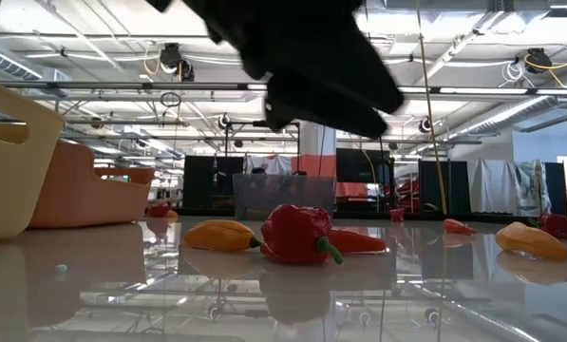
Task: Sort produce into baskets
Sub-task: Put the red bell pepper into the black bin
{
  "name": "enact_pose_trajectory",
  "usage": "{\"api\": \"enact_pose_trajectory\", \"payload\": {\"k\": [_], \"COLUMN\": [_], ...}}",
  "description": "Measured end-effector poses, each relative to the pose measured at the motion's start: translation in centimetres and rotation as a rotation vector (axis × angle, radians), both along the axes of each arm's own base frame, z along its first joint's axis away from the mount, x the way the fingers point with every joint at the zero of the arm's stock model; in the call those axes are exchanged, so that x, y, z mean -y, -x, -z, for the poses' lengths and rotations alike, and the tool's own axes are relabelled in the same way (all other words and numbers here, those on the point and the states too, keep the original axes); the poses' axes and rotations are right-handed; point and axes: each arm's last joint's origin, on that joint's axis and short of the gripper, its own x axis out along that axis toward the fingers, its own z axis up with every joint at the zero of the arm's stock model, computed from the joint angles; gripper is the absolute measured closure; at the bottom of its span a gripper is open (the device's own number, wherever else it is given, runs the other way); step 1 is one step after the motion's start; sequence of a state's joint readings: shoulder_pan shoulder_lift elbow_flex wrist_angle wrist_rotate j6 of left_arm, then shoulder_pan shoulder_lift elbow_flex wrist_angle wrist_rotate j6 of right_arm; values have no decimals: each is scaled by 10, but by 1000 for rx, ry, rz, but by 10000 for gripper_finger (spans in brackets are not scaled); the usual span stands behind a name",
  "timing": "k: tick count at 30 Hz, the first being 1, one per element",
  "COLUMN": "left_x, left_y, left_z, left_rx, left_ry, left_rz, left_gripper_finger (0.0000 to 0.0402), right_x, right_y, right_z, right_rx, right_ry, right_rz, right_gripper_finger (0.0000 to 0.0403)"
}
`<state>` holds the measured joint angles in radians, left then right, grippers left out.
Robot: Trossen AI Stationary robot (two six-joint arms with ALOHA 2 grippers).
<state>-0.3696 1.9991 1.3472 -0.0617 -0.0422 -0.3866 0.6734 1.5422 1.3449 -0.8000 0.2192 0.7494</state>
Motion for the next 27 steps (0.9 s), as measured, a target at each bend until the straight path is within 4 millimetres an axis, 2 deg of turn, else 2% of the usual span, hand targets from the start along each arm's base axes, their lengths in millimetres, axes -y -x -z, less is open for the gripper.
{"api": "enact_pose_trajectory", "payload": {"k": [4, 9, 13, 23, 27], "left_x": [9, 13, 13, 21, 21], "left_y": [-11, -8, -3, 0, -1], "left_z": [15, 26, 31, 30, 37], "left_rx": [-23, -103, -149, -122, -130], "left_ry": [-7, -20, -44, -86, -98], "left_rz": [11, 10, 3, -19, -28], "left_gripper_finger": [253, 253, 253, 253, 253], "right_x": [-10, -15, -16, -13, -13], "right_y": [8, 13, 14, 11, 11], "right_z": [0, 0, 0, -1, -1], "right_rx": [8, 17, 22, 68, 70], "right_ry": [-3, 1, 3, 51, 50], "right_rz": [-1, 31, 33, 74, 76], "right_gripper_finger": [300, 308, 313, 323, 326]}}
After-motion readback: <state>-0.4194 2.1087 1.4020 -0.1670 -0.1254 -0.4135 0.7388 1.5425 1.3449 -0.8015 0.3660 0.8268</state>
